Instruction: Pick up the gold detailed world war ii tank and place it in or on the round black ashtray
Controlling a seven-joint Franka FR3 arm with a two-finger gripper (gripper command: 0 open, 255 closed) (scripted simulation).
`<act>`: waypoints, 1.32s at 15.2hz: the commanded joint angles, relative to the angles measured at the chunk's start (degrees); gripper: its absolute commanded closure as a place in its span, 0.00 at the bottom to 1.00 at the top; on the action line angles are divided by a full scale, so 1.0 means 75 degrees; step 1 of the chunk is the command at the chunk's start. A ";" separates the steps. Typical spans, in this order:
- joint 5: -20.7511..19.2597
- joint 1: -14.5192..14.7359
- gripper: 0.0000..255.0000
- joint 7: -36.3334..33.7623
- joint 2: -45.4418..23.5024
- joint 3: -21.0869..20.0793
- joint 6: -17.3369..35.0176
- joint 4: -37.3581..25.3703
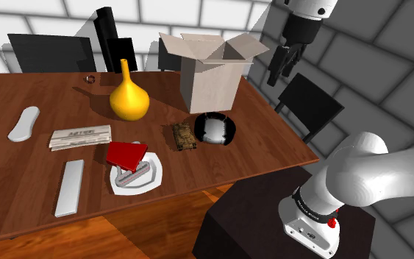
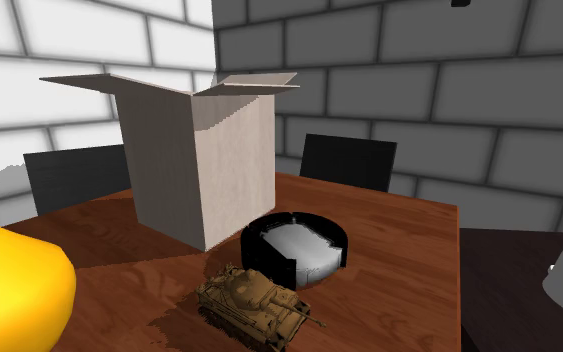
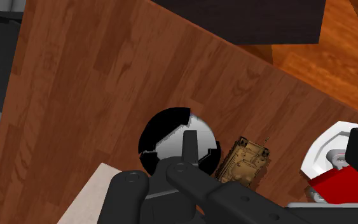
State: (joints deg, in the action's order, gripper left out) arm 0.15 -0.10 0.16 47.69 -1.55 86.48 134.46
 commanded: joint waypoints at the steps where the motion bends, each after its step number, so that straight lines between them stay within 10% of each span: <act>1: 0.0000 0.0000 0.00 0.0000 0.0000 0.0000 0.0000 0.0000; 20: 0.0424 0.0072 0.00 -0.0819 -0.4499 -0.0589 0.4328 0.0242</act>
State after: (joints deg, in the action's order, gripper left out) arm 3.31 0.46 -5.74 16.16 -5.83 117.44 136.90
